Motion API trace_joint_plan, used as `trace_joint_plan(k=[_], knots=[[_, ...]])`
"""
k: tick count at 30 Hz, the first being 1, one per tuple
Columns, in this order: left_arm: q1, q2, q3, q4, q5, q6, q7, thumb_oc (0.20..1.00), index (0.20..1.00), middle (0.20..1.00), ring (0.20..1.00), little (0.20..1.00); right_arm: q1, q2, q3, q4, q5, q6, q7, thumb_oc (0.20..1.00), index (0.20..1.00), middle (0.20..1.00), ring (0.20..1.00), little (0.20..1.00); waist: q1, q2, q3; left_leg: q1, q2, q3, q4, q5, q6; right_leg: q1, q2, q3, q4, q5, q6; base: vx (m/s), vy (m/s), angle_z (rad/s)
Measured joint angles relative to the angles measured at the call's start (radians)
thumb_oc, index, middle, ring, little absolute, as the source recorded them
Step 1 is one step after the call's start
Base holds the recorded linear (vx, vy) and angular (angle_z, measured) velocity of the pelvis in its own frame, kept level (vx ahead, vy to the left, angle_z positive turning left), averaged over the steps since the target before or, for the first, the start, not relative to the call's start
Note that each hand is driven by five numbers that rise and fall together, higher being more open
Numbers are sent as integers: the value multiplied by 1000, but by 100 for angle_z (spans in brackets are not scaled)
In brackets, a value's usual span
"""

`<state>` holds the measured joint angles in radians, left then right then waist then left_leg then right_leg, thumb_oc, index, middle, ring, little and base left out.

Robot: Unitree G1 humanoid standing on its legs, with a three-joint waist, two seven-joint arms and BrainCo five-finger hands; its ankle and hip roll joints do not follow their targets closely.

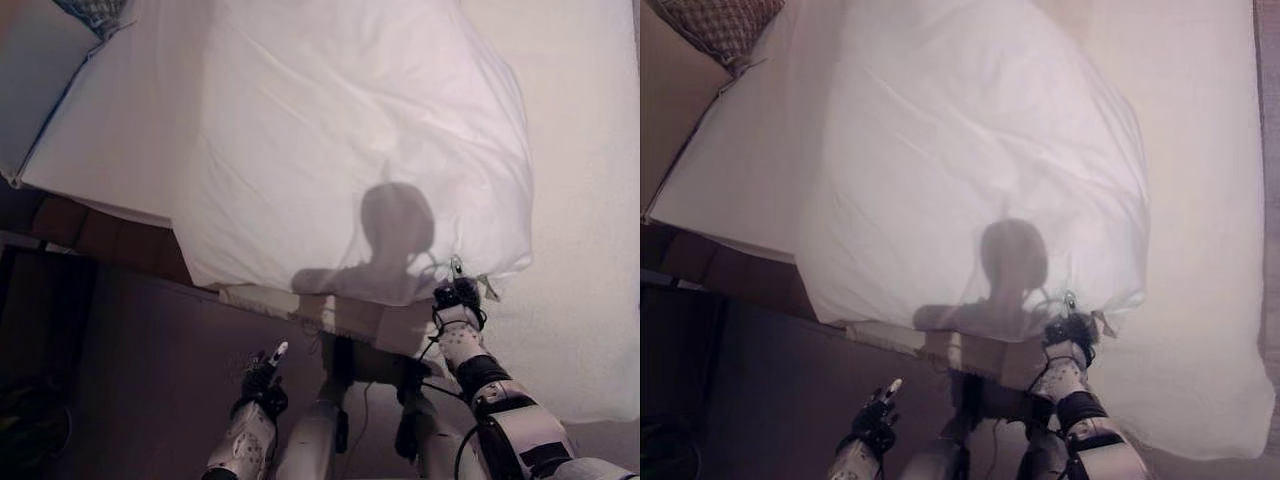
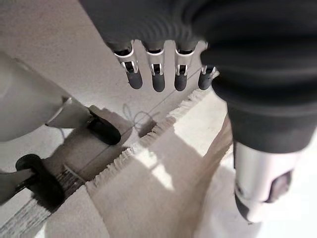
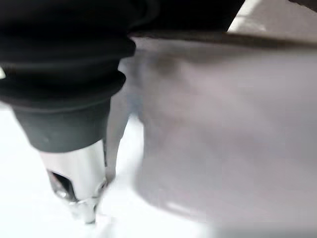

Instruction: Make the bed

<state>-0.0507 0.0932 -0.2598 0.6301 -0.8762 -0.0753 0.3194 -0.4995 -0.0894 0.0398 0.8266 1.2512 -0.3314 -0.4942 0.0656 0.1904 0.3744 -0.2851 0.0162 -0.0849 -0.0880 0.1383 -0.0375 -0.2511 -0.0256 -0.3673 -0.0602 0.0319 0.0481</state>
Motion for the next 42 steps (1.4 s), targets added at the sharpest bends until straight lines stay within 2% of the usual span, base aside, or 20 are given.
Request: trace_joint_plan(k=[5, 10, 13, 20, 26, 32, 35, 38, 39, 40, 41, 42], knots=[[-7, -2, -16, 1, 0, -1, 11, 1000, 1000, 1000, 1000, 1000, 47, 13, 12, 4, 46, -5, 31, 1000, 1000, 1000, 1000, 1000, -1, -10, 7, -1, -2, 8, 0, 0, 0, -13, -5, 9, 18, -3, 3, -1, 25, -5], [-10, -2, -17, 5, 0, -1, 7, 1000, 1000, 1000, 1000, 1000, 62, -38, 11, 5, 78, 3, 90, 1000, 1000, 1000, 1000, 1000, -6, -19, 14, -5, -7, 28, 0, 4, 7, -33, -13, 29, 37, -3, 5, -8, 29, -10], [-10, 7, -16, 8, 0, -1, -8, 1000, 1000, 1000, 1000, 1000, 57, -62, -6, -21, 110, 1, 157, 1000, 1000, 1000, 1000, 1000, -22, -22, 16, -5, -9, 29, 0, 7, 10, -35, -16, 30, 40, -4, 7, 0, 0, 0], [-13, 16, -33, 7, 1, -2, -64, 1000, 1000, 1000, 1000, 1000, -58, -113, -82, -72, 155, -75, 240, 1000, 1000, 1000, 1000, 1000, -21, -13, 32, -15, -8, 30, 0, 10, 15, -46, -15, 33, 41, 0, 1, -2, 4, 0], [-16, 25, -46, 9, 2, -2, -95, 1000, 1000, 1000, 1000, 1000, -173, -164, -107, -53, 177, -101, 251, 1000, 1000, 1000, 1000, 1000, -14, -9, 40, -21, -8, 30, 0, 11, 16, -52, -14, 32, 40, 3, 0, 0, 0, 0], [-19, 44, -77, 9, 39, -2, -129, 1000, 1000, 1000, 1000, 1000, -269, -202, -114, 50, 209, -104, 270, 1000, 1000, 1000, 1000, 1000, 11, -6, 42, -26, -7, 27, 0, 11, 16, -57, -12, 32, 37, 2, 0, 0, 0, 0], [-19, 47, -80, 9, 39, -2, -138, 1000, 1000, 1000, 1000, 1000, -304, -213, -109, 94, 217, -99, 278, 1000, 1000, 1000, 1000, 1000, 12, -6, 42, -35, -7, 27, 0, 12, 16, -62, -11, 32, 28, 4, 4, 11, -25, -2], [-20, 47, -88, 6, 39, -1, -151, 1000, 1000, 1000, 1000, 1000, -355, -274, -74, 203, 211, -60, 271, 1000, 1000, 1000, 1000, 1000, 37, -6, 42, -49, -7, 28, 0, 13, 16, -75, -9, 37, 21, 13, -1, -3, -11, -4], [-20, 51, -94, 5, 39, -1, -153, 1000, 1000, 1000, 1000, 1000, -378, -300, -55, 257, 186, -35, 258, 432, 432, 432, 432, 432, 42, -6, 42, -52, -7, 29, 0, 14, 16, -76, -9, 37, 18, 14, -2, 0, 0, 0], [-20, 53, -96, 4, 39, -1, -153, 1000, 1000, 1000, 1000, 1000, -386, -313, -36, 272, 171, -26, 251, 338, 338, 338, 338, 338, 44, -6, 42, -53, -7, 29, 0, 13, 16, -77, -9, 36, 18, 14, -1, 31, -16, 2], [-20, 57, -100, 3, 39, -1, -153, 1000, 1000, 1000, 1000, 1000, -399, -325, -34, 282, 141, -3, 237, 200, 200, 200, 200, 200, 46, -6, 42, -57, -7, 29, 0, 14, 16, -81, -10, 36, 18, 15, -2, 0, 0, 0], [-20, 60, -105, -1, 39, -1, -153, 1000, 1000, 1000, 1000, 1000, -408, -329, -33, 284, 133, 8, 229, 200, 200, 200, 200, 200, 46, -6, 42, -60, -7, 30, 0, 14, 16, -84, -10, 37, 18, 16, -2, 11, -8, -3]])
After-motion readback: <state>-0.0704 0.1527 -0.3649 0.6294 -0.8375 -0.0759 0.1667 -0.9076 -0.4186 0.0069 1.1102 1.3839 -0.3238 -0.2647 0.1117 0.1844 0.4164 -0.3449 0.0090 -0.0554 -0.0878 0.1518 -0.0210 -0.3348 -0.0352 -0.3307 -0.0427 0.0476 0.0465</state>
